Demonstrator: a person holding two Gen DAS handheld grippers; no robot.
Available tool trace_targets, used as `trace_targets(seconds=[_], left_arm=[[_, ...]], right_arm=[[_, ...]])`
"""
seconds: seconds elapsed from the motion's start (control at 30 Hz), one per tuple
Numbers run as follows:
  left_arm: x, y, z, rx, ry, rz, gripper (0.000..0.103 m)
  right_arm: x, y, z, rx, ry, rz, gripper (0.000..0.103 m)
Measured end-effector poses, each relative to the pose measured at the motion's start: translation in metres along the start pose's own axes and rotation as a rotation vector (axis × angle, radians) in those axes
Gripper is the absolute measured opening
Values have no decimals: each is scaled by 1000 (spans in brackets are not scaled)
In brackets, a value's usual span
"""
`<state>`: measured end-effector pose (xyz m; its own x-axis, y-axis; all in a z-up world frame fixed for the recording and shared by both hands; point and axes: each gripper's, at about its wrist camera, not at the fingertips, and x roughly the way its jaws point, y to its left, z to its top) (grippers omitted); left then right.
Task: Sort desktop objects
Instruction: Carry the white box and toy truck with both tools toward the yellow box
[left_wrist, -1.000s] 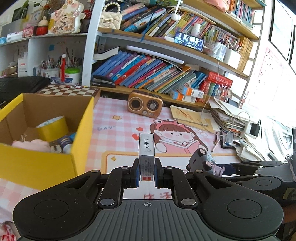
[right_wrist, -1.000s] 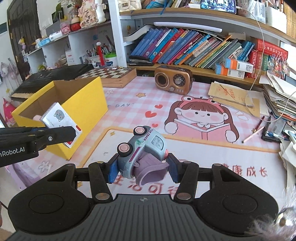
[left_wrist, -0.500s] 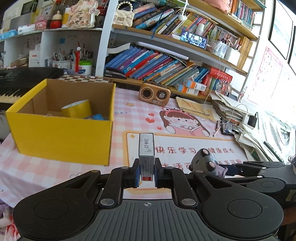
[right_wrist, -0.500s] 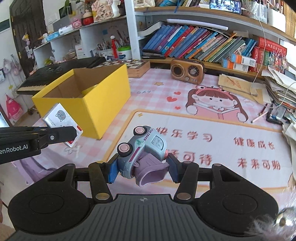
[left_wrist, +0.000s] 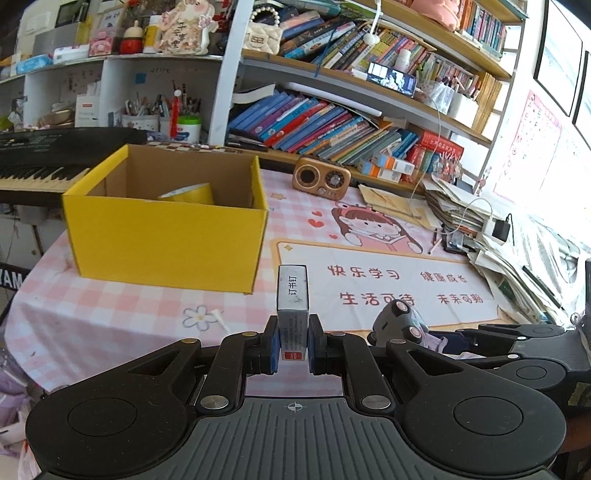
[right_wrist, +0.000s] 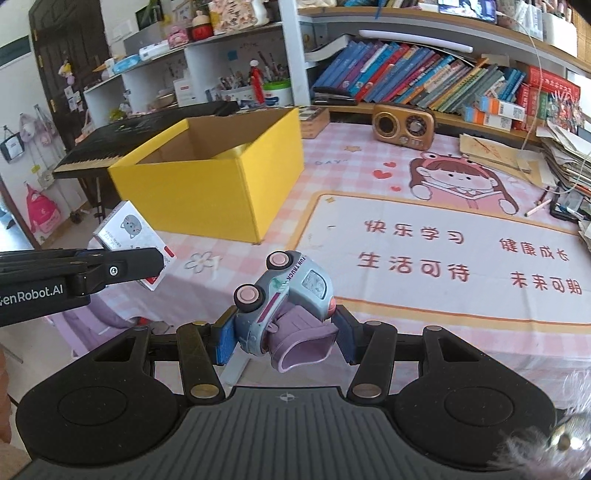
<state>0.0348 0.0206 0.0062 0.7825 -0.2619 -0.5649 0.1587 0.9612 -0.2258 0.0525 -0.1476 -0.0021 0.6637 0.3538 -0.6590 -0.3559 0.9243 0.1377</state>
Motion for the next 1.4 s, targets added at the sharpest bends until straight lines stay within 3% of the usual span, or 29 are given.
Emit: trace_targets(seconds=[0.73,1.17,1.4], left_arm=[[-47,45,-17,-94,-66,115,13],[-48,60,-10,-119,-82,140,13],[-41,70,7,-125,-110,161,13]], right_arm=[[9,60,5,-127,1,105,50],[15,70,13,-152,-4,121,50],[25,70,36,-163,-26,143,50]])
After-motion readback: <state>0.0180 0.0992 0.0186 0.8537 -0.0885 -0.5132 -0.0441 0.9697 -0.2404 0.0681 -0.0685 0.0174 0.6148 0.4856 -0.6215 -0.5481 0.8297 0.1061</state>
